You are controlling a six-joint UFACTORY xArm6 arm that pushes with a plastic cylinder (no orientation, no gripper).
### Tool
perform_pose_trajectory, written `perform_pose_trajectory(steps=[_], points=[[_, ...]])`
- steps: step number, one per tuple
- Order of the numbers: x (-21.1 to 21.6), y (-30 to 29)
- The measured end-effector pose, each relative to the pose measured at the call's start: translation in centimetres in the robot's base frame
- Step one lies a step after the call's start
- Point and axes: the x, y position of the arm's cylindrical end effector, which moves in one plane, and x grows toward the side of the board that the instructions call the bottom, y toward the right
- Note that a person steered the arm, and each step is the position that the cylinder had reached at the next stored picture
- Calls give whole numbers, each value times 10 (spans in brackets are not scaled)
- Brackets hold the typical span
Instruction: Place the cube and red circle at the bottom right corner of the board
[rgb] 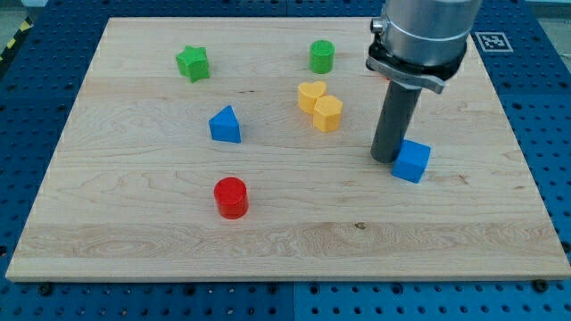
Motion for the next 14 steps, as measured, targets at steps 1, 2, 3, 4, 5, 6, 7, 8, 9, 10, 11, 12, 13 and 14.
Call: perform_pose_trajectory(steps=[1,2,3,4,5,6,7,8,9,10,11,12,13,14], points=[[19,26],[16,34],[-19,34],[-21,41],[13,54],[36,74],[47,82],[51,41],[67,-36],[94,-120],[110,-212],[61,-273],[57,-281],[56,-236]])
